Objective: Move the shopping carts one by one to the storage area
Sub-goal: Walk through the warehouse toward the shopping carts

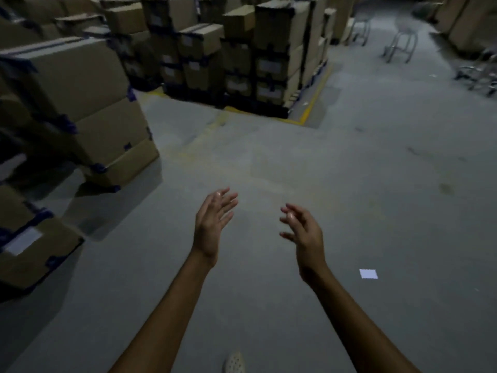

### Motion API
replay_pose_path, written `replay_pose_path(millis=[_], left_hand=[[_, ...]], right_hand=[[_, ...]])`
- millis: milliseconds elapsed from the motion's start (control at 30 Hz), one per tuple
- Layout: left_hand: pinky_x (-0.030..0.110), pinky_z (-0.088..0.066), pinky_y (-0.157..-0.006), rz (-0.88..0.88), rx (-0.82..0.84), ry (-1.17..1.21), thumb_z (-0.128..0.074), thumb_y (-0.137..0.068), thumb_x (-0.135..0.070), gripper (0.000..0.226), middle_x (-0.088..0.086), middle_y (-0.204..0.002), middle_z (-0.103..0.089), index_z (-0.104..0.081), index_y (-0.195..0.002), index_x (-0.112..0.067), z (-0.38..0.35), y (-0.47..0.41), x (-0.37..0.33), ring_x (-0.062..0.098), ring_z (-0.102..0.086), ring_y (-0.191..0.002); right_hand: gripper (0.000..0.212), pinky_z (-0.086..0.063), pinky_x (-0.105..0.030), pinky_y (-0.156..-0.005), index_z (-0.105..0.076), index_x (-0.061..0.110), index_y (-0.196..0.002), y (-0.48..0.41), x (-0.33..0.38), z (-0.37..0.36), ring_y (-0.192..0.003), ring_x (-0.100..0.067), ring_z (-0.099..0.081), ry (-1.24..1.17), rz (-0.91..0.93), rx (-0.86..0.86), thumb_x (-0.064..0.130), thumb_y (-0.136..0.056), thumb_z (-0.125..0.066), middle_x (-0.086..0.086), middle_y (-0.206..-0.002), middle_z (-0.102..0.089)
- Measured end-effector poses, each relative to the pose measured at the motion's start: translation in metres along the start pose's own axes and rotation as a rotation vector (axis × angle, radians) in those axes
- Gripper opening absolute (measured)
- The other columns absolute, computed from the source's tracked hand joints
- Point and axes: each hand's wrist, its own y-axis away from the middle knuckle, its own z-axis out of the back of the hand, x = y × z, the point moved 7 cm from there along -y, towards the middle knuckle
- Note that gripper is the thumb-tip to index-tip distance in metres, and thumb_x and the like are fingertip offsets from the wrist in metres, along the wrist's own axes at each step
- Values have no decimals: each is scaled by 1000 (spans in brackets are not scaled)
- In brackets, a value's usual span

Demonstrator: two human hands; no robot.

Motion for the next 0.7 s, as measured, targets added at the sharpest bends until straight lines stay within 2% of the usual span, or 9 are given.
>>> replay_pose_path(millis=[133, 233, 333, 500, 600, 700], left_hand=[[46, -42, -111, 184, 100, -159, -47, -84, -53, 48, 3, -122, -67, -61, -118, -22, -36, -88, 56, 17, -64, -115], [41, -44, -108, 297, 203, -282, -48, -80, -55, 56, 4, -122, -66, -61, -120, -18, -65, -145, 103, 21, -61, -118], [37, -45, -102, 350, 288, -377, -48, -79, -56, 64, 4, -123, -65, -61, -125, -13, -101, -208, 142, 24, -60, -121], [43, -46, -104, 209, 341, -390, -47, -81, -55, 45, -4, -115, -66, -64, -109, -24, -219, -356, 146, 21, -61, -116], [44, -48, -102, 62, 388, -321, -45, -86, -52, 39, -7, -116, -67, -65, -108, -27, -322, -443, 96, 12, -63, -110], [38, -49, -99, -107, 474, -293, -40, -91, -48, 40, -5, -121, -66, -64, -114, -25, -421, -512, 29, 11, -62, -115]], right_hand=[[40, -56, -28, -77, -59, 20, -124, -107, 79, 8, -108, -14, -63, -25, 162, -68, 35, -87, -54, 1, -123, -65], [41, -56, -28, -80, -57, 19, -127, -177, 115, 32, -113, -15, -63, -46, 249, -129, 35, -89, -53, 1, -127, -64], [41, -57, -30, -83, -56, 21, -128, -244, 114, 67, -114, -14, -62, -55, 271, -190, 35, -89, -52, 2, -128, -63], [46, -58, -31, -83, -57, 20, -130, -374, 65, 146, -114, -11, -62, -49, 215, -304, 39, -89, -53, 3, -130, -63], [49, -57, -29, -81, -58, 18, -130, -456, 33, 197, -114, -13, -62, -58, 130, -364, 41, -87, -55, 3, -129, -63], [49, -55, -28, -79, -58, 16, -131, -529, 7, 247, -115, -14, -62, -39, 30, -420, 42, -89, -58, -1, -130, -62]])
